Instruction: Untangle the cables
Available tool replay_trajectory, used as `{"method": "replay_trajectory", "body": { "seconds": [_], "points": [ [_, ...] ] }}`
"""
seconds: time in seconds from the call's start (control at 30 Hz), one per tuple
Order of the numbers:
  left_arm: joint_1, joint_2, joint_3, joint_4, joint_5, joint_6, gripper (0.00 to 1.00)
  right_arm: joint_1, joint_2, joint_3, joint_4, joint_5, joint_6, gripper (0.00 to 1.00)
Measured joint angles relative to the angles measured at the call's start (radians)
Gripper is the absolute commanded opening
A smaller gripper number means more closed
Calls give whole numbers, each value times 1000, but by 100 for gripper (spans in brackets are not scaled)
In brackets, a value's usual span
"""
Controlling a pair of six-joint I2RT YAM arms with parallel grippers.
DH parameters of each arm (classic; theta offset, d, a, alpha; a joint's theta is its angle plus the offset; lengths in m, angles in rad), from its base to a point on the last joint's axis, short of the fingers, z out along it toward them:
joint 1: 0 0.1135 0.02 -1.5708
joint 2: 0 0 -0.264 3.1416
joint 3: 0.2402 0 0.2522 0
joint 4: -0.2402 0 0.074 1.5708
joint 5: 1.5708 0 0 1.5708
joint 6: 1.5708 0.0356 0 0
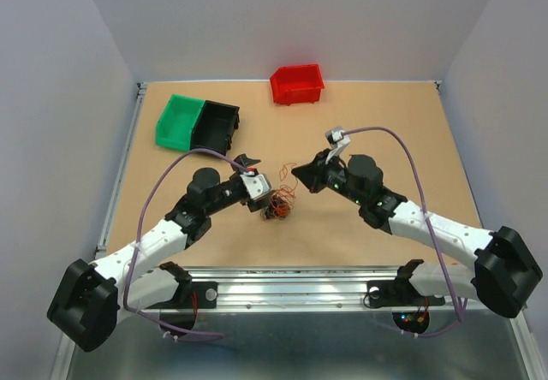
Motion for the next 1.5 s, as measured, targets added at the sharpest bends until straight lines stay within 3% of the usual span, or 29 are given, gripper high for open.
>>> {"method": "replay_trajectory", "body": {
  "seconds": [0.27, 0.57, 0.9, 0.97, 1.1, 1.3, 1.5],
  "points": [
    [0, -106, 7, 64, 60, -51, 99, 0, -3, 286, -146, -20, -34, 1],
    [0, -84, 34, 130, 98, -129, 99, 0, 0, 514, -218, -63, -36, 1],
    [33, -158, 13, 219, -165, -226, 99, 0, 25, 534, -243, -58, -35, 1],
    [81, -166, 13, 220, -206, -254, 99, 0, 42, 534, -243, -47, -37, 1],
    [291, -161, 13, 225, -209, -330, 99, 0, 93, 540, -252, -8, -43, 1],
    [528, -34, 60, 237, -223, -491, 98, 0, 311, 695, -262, 44, -53, 1],
    [686, 78, 95, 235, -245, -599, 97, 0, 549, 867, -228, 26, -42, 0]
  ]
}}
